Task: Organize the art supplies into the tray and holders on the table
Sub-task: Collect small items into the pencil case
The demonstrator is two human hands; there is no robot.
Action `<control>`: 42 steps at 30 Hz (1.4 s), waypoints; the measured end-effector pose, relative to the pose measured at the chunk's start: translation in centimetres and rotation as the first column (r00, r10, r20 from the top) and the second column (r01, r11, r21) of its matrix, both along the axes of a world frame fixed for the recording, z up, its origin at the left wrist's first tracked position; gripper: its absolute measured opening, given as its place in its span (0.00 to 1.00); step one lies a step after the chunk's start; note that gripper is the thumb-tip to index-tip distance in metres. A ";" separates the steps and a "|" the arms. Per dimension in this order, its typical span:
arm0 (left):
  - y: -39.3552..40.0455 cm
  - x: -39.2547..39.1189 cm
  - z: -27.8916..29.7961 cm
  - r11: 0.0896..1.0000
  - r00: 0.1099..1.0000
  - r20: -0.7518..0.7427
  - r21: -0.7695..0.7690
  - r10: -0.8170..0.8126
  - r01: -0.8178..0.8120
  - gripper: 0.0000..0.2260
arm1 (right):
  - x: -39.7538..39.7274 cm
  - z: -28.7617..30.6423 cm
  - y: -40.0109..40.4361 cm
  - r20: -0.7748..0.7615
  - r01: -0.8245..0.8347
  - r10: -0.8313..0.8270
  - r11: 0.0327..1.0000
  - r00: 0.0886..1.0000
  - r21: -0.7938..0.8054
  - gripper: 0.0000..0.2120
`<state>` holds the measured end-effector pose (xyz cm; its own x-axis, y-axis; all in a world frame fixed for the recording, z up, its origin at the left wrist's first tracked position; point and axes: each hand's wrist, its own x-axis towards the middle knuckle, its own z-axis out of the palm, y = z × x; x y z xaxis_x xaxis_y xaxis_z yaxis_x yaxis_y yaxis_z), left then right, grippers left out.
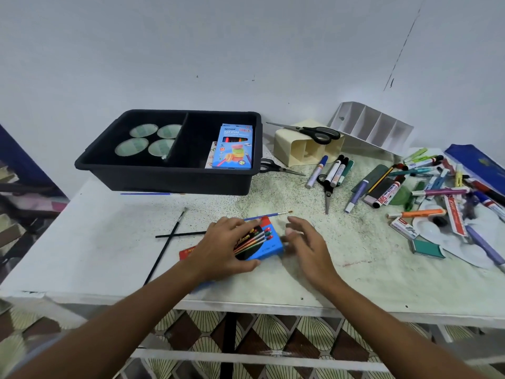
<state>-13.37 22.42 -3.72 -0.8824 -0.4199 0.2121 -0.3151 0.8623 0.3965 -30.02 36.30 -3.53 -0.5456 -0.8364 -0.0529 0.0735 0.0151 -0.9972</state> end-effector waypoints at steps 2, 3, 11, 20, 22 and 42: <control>0.1 -0.5 0.6 0.990 0.990 -0.115 0.123 0.081 -0.067 0.40 | 0.6 0.8 -0.7 0.357 -0.055 0.064 0.998 0.932 -0.035 0.13; 0.1 -0.8 0.9 0.983 0.984 -0.137 0.159 0.115 -0.093 0.41 | 0.8 1.1 -1.0 0.445 -0.108 0.115 0.993 0.888 -0.041 0.15; -0.3 -1.2 1.5 0.880 0.991 0.012 0.458 0.135 -0.125 0.51 | 0.8 2.0 -2.8 0.434 -0.119 0.119 0.992 0.893 -0.028 0.37; -2.5 1.5 3.9 0.364 0.991 0.002 0.930 -0.132 0.047 0.52 | -1.1 2.8 -3.6 0.110 -0.227 0.229 0.973 0.967 -0.031 0.32; -2.6 1.5 4.3 0.346 0.994 -0.046 0.935 -0.104 0.079 0.51 | -1.4 3.4 -4.0 0.089 -0.231 0.236 0.971 0.968 -0.063 0.30; -7.9 -2.4 12.4 0.488 0.943 -0.139 0.873 0.303 -0.028 0.56 | -7.0 13.1 -13.3 -0.059 -0.661 0.670 0.741 0.740 0.119 0.50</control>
